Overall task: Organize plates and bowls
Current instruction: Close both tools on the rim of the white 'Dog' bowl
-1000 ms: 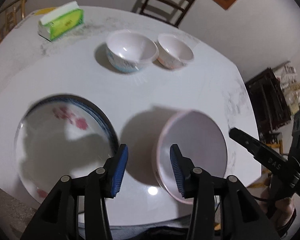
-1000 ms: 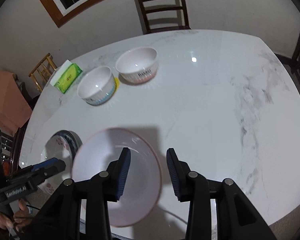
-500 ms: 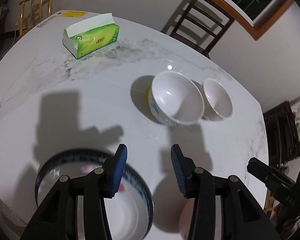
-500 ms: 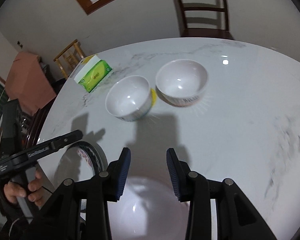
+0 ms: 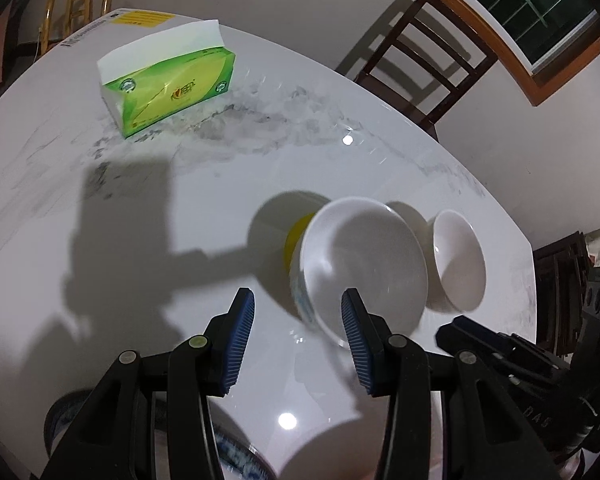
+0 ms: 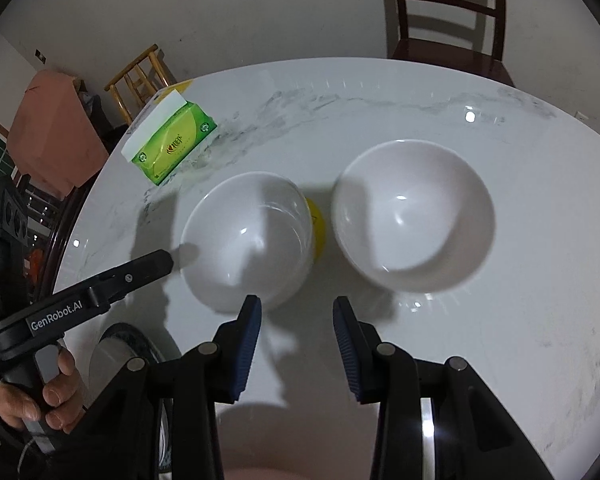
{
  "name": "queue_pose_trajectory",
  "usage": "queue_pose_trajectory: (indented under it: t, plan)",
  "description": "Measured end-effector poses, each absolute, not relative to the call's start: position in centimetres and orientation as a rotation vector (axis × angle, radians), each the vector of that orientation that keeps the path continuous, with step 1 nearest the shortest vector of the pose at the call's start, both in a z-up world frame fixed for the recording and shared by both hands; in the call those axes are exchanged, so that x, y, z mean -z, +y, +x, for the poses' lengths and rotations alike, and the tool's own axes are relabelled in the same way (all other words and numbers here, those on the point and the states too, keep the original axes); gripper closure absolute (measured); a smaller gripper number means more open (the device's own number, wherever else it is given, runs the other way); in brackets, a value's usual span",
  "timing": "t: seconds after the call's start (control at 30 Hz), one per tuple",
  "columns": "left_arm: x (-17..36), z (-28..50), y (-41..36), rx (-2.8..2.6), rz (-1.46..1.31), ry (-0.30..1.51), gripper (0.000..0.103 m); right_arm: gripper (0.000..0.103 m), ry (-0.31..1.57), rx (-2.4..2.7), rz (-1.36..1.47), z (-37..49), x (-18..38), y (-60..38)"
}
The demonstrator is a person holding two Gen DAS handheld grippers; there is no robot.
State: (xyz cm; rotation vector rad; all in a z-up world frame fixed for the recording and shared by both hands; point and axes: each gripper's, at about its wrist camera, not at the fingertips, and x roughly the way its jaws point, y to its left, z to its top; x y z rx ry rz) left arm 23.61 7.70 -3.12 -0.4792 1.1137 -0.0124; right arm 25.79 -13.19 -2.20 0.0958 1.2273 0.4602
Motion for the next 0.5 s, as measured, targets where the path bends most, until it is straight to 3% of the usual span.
queue_pose_trajectory:
  t: [0.37,0.5]
  plan:
    - [6.0,26.1,6.9,0.016,-0.448,1.181,0.064,0.065,1.278,-0.471,0.033,28.2,5.4,-10.4]
    - [6.9,26.6,6.7,0.015,-0.444,1.203,0.077,0.074,1.28,-0.47,0.028,28.6,6.0,-10.1]
